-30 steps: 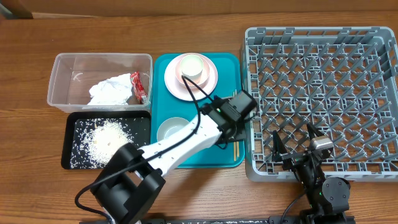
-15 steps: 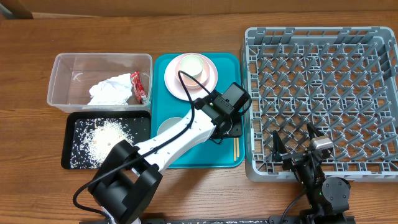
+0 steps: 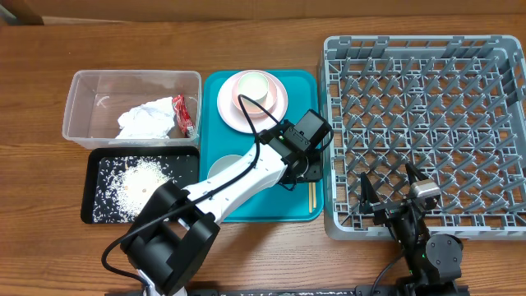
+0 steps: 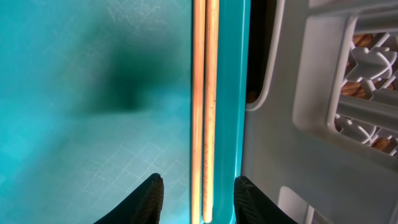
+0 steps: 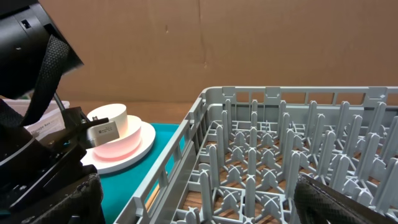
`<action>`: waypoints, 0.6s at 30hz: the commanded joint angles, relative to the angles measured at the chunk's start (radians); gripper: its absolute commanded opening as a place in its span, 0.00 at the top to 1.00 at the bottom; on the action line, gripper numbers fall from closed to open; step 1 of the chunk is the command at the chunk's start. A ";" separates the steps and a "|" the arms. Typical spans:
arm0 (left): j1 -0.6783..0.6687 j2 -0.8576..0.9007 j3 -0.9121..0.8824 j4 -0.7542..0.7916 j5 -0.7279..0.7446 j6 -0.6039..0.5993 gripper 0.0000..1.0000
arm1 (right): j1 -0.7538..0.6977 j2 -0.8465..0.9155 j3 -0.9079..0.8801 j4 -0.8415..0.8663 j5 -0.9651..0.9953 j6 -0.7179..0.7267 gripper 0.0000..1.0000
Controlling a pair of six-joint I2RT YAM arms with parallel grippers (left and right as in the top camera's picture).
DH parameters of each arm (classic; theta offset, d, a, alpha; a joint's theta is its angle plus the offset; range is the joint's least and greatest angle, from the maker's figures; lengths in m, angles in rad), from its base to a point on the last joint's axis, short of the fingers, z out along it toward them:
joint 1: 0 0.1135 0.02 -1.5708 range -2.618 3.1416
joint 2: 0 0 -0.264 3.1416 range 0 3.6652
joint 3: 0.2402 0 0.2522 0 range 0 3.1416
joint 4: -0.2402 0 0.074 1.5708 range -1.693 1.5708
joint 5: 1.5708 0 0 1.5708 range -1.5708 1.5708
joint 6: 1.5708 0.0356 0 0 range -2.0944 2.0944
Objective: Sort waste into correct bins and load items into the dishwasher
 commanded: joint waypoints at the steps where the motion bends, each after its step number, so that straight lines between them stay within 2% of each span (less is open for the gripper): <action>1: -0.001 0.014 -0.019 0.013 0.004 0.023 0.60 | -0.002 -0.010 -0.011 0.005 0.001 -0.007 0.00; 11: -0.001 0.014 -0.056 0.056 0.004 0.023 0.63 | -0.002 -0.010 -0.011 0.005 0.001 -0.007 0.00; 16: -0.001 0.014 -0.057 0.067 0.004 0.023 0.74 | -0.002 -0.010 -0.011 0.005 0.001 -0.007 0.00; 18: -0.001 0.014 -0.057 0.071 0.004 0.023 0.75 | -0.002 -0.010 -0.011 0.005 0.001 -0.007 0.00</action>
